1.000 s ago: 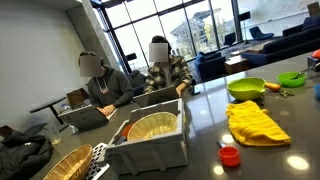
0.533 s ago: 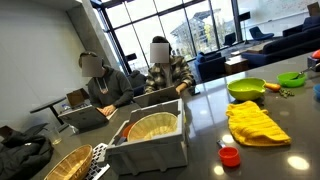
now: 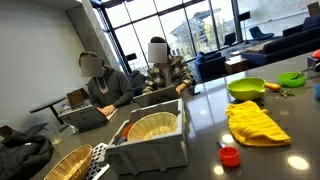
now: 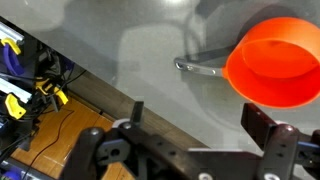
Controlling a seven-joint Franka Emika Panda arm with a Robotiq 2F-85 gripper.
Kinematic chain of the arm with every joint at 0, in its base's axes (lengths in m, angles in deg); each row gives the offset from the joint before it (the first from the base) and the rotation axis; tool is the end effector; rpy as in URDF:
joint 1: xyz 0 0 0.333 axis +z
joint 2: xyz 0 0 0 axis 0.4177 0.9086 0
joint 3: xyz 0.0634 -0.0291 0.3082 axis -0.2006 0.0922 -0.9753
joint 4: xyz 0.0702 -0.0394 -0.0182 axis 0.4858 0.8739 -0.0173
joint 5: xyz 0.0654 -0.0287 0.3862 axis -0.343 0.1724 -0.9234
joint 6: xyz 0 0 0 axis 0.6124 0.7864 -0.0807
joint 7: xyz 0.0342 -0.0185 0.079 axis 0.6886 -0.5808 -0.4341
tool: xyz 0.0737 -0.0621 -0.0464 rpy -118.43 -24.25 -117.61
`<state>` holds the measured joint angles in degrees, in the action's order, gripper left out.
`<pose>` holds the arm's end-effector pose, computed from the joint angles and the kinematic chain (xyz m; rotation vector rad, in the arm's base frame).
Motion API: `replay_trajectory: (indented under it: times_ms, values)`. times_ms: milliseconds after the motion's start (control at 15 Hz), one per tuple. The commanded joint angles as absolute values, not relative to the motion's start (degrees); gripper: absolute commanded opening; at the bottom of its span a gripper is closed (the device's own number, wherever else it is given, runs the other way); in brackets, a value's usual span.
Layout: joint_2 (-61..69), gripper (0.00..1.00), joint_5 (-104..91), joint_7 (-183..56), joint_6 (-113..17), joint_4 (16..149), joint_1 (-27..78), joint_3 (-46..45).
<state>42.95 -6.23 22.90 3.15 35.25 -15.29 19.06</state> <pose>0.4447 -0.6058 0.3554 0.7552 -2.5715 -0.1720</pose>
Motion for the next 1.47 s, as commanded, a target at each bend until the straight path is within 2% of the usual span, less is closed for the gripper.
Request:
replay_trajectory:
  times_ms: [0, 1400]
  values:
    - [42.9, 1.0, -7.6, 22.2, 1.0, 37.0, -15.9, 18.0]
    - [46.4, 1.0, -6.2, 23.4, -0.6, 40.4, -13.8, 17.8]
